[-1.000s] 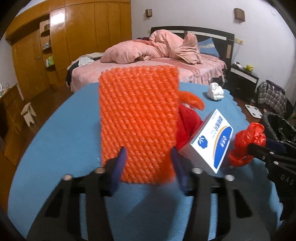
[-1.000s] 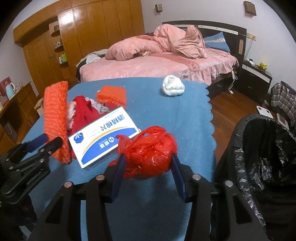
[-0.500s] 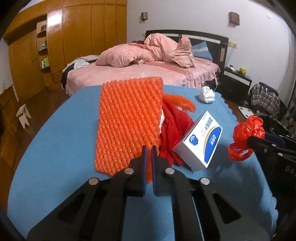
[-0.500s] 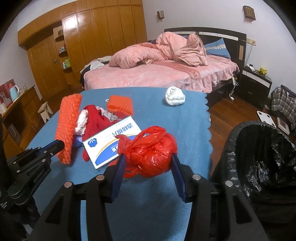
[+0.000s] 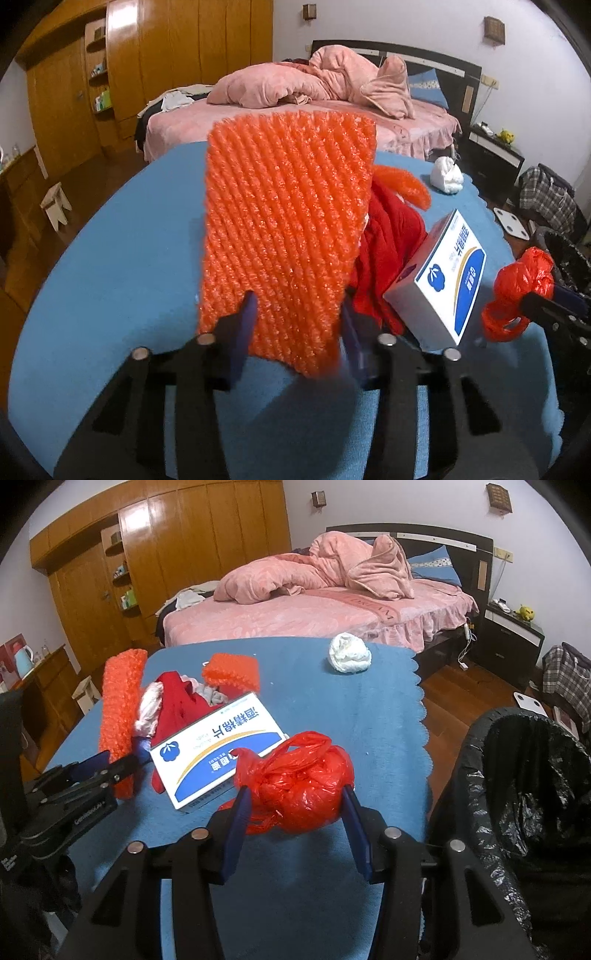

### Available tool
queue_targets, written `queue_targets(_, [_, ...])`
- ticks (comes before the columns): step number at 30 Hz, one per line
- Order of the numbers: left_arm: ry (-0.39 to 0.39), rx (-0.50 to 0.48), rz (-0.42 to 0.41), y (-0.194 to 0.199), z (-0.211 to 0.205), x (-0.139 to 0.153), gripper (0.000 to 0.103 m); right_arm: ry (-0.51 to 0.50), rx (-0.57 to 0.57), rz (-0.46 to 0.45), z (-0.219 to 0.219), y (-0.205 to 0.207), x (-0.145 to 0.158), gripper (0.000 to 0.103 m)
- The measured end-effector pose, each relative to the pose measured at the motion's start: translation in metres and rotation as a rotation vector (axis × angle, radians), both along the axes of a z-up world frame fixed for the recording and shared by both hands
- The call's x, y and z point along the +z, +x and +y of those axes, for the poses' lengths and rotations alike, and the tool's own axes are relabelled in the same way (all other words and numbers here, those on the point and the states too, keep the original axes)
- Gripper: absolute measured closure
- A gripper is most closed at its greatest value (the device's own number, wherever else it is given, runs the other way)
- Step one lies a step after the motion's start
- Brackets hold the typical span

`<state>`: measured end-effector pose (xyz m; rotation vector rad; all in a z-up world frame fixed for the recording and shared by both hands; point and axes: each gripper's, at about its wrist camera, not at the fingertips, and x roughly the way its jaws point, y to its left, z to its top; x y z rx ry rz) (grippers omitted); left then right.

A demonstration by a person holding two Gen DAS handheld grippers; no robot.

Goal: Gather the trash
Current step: 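Carry the scrubber and red bag over the black bin and release both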

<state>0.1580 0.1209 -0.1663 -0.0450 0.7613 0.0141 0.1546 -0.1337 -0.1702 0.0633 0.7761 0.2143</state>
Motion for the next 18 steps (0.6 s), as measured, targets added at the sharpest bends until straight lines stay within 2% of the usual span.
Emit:
queue_targets(1, [-0.009,-0.005,-0.008,-0.002,0.001,0.001,0.075,0.0,0.001,-0.002,0.0,-0.001,0.001,0.054])
queue_targets(2, [-0.021,-0.019,-0.016,-0.004,0.002,0.002,0.089,0.0,0.001,-0.005,-0.001,-0.001,0.002,0.054])
queue_targets(12, [-0.066,-0.055,-0.106,-0.046,0.004,0.044,0.09,0.028,-0.005,-0.068,-0.006,-0.018,0.028,0.054])
queue_targets(18, [-0.087,-0.12,-0.143,-0.065,-0.02,0.069,0.09,0.046,-0.035,-0.119,-0.02,-0.032,0.049,0.054])
